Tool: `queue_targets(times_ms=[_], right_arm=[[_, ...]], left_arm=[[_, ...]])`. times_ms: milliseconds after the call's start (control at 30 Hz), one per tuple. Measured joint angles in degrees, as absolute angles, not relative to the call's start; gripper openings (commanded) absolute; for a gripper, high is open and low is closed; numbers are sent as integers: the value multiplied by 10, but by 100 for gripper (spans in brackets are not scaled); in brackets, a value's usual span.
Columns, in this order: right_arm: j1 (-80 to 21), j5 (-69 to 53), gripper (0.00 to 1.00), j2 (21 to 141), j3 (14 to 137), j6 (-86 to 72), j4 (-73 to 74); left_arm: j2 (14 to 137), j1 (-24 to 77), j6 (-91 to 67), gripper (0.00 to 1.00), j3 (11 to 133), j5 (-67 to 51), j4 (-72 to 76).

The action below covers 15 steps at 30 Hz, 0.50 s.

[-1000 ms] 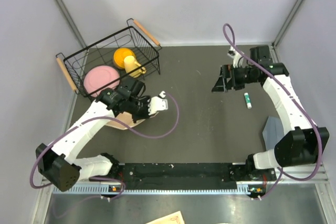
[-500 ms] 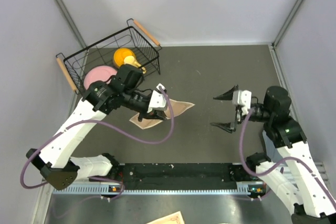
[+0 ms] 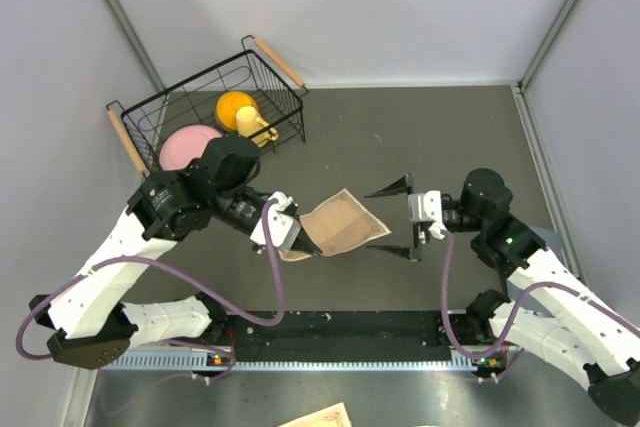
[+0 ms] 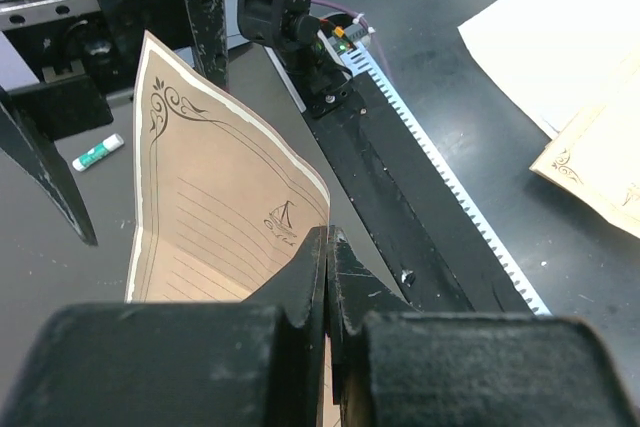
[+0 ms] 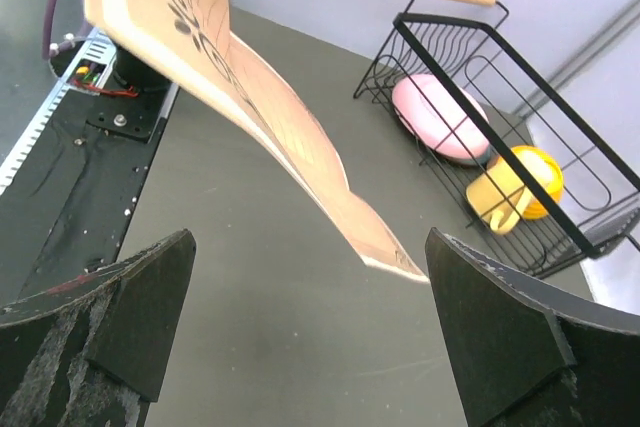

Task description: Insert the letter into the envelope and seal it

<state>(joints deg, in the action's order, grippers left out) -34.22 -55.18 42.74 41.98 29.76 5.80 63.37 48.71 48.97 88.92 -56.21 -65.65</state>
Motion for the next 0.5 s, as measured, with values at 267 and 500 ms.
queue_targets(times_ms=[267,500], right_arm=[[-418,-505,0,456,421,295,9],[-420,-440,0,458,449,240,63]], left_arm=[[623,489,465,3,878,-555,-633],[536,459,339,99,781,-466,-513]])
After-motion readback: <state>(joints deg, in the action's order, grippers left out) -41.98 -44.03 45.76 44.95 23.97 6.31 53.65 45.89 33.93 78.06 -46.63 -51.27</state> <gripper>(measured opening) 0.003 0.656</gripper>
